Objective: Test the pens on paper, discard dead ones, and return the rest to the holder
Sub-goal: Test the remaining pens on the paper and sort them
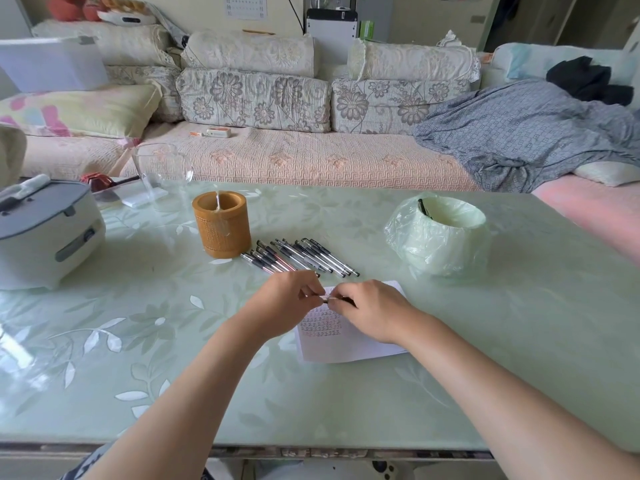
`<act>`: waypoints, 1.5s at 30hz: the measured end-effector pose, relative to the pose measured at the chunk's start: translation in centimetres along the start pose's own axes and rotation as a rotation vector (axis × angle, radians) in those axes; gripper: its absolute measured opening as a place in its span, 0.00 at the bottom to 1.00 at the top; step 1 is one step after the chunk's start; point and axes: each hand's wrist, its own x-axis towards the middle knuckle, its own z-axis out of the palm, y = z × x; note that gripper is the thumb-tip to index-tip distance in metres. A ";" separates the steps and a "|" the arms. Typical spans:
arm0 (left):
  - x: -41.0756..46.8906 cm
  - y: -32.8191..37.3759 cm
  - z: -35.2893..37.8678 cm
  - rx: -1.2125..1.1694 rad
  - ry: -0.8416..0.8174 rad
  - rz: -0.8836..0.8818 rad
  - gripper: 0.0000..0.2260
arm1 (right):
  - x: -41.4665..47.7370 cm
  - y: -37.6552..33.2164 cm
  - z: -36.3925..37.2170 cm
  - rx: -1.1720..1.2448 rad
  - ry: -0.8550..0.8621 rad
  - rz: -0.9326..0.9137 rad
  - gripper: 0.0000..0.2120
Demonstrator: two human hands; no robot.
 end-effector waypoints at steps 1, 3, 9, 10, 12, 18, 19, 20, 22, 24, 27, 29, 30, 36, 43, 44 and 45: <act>0.0 -0.1 0.0 0.035 -0.003 -0.007 0.03 | -0.1 0.2 0.2 0.038 -0.024 0.022 0.14; 0.0 -0.5 0.0 0.097 -0.010 -0.024 0.04 | -0.3 0.6 0.2 0.160 -0.066 0.067 0.15; -0.2 -1.1 0.2 0.227 -0.093 -0.091 0.05 | -0.2 1.1 0.1 0.678 0.019 0.172 0.19; -0.2 -1.1 0.3 0.240 -0.097 -0.086 0.04 | -0.2 1.0 0.1 0.789 0.015 0.191 0.21; -0.1 -1.1 0.4 0.267 -0.103 -0.060 0.03 | -0.5 1.0 0.1 0.941 -0.015 0.210 0.24; 0.3 -1.3 0.9 0.265 -0.113 0.006 0.06 | -1.0 1.2 0.7 0.940 -0.019 0.188 0.06; 0.4 -1.2 1.0 0.247 -0.120 0.004 0.07 | -1.0 1.2 0.8 0.957 -0.005 0.196 0.08; 0.5 -1.2 1.1 0.228 -0.121 0.005 0.08 | -1.1 1.2 1.0 0.973 0.011 0.208 0.10; 0.6 -1.1 1.4 0.197 -0.121 0.006 0.10 | -1.2 1.1 1.1 0.991 0.021 0.229 0.11; 0.8 -1.2 1.6 0.181 -0.126 -0.003 0.12 | -1.3 1.2 1.4 0.971 0.005 0.244 0.10; 1.1 -1.2 1.8 0.166 -0.126 -0.016 0.13 | -1.3 1.5 1.8 0.906 0.020 0.210 0.10; 1.2 -1.2 1.9 0.156 -0.137 -0.023 0.13 | -1.4 1.7 1.8 0.861 0.042 0.189 0.10; 1.3 -1.2 1.9 0.154 -0.141 -0.027 0.13 | -1.4 1.7 1.8 0.846 0.041 0.182 0.10; 1.4 -1.1 2.5 0.143 -0.130 -0.064 0.17 | -1.3 2.0 2.2 0.804 0.008 0.163 0.13; 1.7 -1.2 3.0 0.126 -0.103 -0.072 0.17 | -1.2 2.1 2.5 0.765 0.003 0.162 0.15; 1.7 -1.2 3.1 0.128 -0.103 -0.069 0.17 | -1.2 2.1 2.5 0.762 0.004 0.163 0.16; 1.7 -1.3 3.1 0.131 -0.103 -0.069 0.17 | -1.2 2.1 2.5 0.760 0.002 0.163 0.16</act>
